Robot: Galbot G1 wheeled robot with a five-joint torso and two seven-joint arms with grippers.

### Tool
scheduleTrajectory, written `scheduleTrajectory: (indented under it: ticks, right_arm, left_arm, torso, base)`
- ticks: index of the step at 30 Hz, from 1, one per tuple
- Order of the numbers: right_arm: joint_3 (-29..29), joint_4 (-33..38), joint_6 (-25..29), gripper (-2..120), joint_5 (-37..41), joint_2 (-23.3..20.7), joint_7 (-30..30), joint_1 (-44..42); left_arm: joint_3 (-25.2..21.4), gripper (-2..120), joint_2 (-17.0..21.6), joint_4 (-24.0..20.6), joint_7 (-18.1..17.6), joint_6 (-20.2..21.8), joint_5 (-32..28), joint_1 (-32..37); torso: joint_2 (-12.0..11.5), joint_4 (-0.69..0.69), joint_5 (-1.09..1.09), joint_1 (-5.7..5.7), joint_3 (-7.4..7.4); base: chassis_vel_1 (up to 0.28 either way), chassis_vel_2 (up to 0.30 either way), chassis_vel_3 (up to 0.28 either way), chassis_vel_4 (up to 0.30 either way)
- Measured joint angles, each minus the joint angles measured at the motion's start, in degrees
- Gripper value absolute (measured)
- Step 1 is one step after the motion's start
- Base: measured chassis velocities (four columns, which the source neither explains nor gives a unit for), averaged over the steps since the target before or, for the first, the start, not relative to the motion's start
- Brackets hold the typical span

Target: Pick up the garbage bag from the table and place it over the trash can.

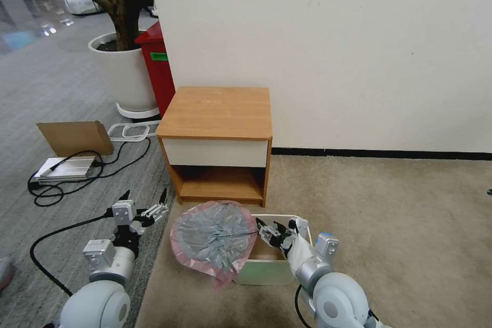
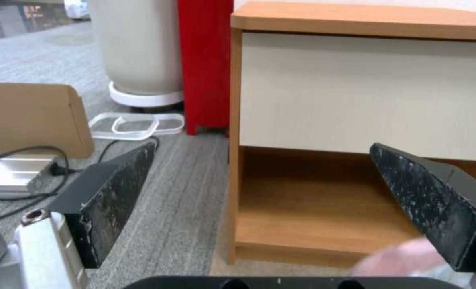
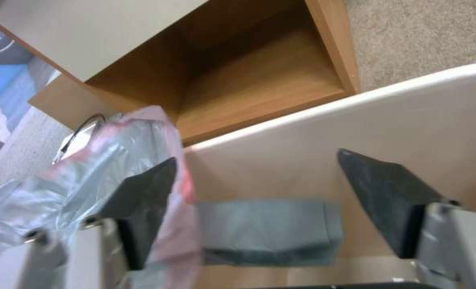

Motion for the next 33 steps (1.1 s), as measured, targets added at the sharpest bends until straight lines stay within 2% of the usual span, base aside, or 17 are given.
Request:
scheduleTrajectory:
  ticks: [1,3,4,15,17,18,19,20,21,22,24,25,27,29,33]
  right_arm:
    - [0.0,0.0,0.0,83,0.0,0.0,0.0,0.0]
    - [0.3,0.2,0.1,96,0.0,0.0,0.0,-0.3]
    - [0.4,0.2,0.2,99,-0.1,0.0,0.0,-0.4]
    - [0.5,0.4,0.2,100,-0.3,0.6,-0.1,-0.3]
    - [0.9,0.3,0.8,100,-0.8,0.8,-0.2,-0.1]
    - [1.5,0.3,1.3,100,-1.3,1.1,-0.5,-0.1]
    - [1.5,0.3,1.3,100,-1.3,1.1,-0.5,-0.1]
    - [2.0,0.5,1.8,100,-1.9,1.4,-0.8,-0.1]
    - [2.4,0.8,2.1,100,-2.3,1.7,-0.9,-0.1]
    - [3.5,1.9,2.9,100,-3.6,2.5,-1.2,-0.3]
    - [4.0,2.4,3.5,100,-4.4,2.9,-1.3,-0.4]
    - [4.9,3.2,4.4,100,-5.6,3.6,-1.4,-0.7]
    - [6.3,4.8,5.5,100,-7.1,4.6,-1.6,-1.3]
    - [7.0,5.6,5.9,100,-7.3,5.0,-1.8,-1.6]
    - [9.5,7.8,8.0,100,-7.9,6.2,-2.7,-3.3]
  left_arm:
    - [0.0,100,0.0,0.0,0.0,0.0,0.0,0.0]
    - [0.1,100,0.0,0.0,0.0,0.0,0.0,0.0]
    - [0.1,100,0.0,0.0,0.0,0.0,0.0,0.0]
    - [0.4,100,0.2,-1.5,0.1,1.4,-1.3,0.1]
    - [-0.1,100,0.9,-4.1,0.0,4.2,-6.6,0.1]
    - [-0.4,100,1.6,-6.5,0.0,7.6,-13.4,0.3]
    - [-0.4,100,1.6,-6.5,0.0,7.6,-13.4,0.3]
    - [-0.5,100,2.6,-8.7,-0.1,10.6,-20.4,0.4]
    - [-0.4,100,3.4,-9.9,-0.1,12.2,-24.7,0.4]
    - [0.0,100,5.5,-11.7,0.9,14.3,-32.4,0.3]
    - [0.4,100,6.2,-12.1,1.8,14.6,-34.0,0.2]
    - [1.0,100,7.7,-12.3,4.0,14.6,-35.4,0.0]
    - [2.2,100,9.6,-12.2,5.7,14.8,-34.8,-0.6]
    - [2.7,100,10.3,-12.1,5.6,15.7,-33.6,-0.9]
    - [5.5,94,11.1,-9.7,3.5,22.2,-30.7,-3.1]
  torso:
    - [0.0,0.00,0.00,0.00,0.00]
    - [0.0,0.00,0.00,0.00,0.00]
    - [0.0,0.00,0.00,0.00,0.00]
    - [0.0,0.00,0.00,0.00,0.00]
    - [0.0,0.00,0.00,0.00,0.00]
    - [0.0,0.01,-0.01,0.00,0.00]
    - [0.0,0.01,-0.01,0.00,0.00]
    - [0.0,0.01,0.01,0.00,0.00]
    - [0.0,0.01,0.01,0.00,0.00]
    - [0.0,0.00,0.01,0.00,0.00]
    - [0.0,-0.01,0.01,0.00,0.00]
    - [0.0,0.00,0.00,0.00,0.00]
    - [0.0,0.00,0.00,0.00,0.00]
    - [0.0,-0.01,0.00,0.00,0.00]
    - [0.0,0.00,-0.01,0.00,0.00]
  base:
    - [0.000,0.000,0.000,0.000]
    - [0.000,0.000,0.000,0.000]
    - [0.000,0.000,0.000,0.000]
    - [0.000,0.000,0.000,0.000]
    - [0.000,0.000,0.000,0.000]
    - [0.000,0.000,0.000,0.000]
    - [0.000,0.000,0.000,0.000]
    - [0.000,0.000,0.000,0.000]
    - [0.000,0.000,0.000,0.000]
    - [0.000,0.000,0.000,0.000]
    - [0.000,0.000,0.000,0.000]
    - [0.000,0.000,0.000,0.000]
    - [0.000,0.000,0.000,0.000]
    - [0.000,0.000,0.000,0.000]
    - [0.000,0.000,0.000,0.000]
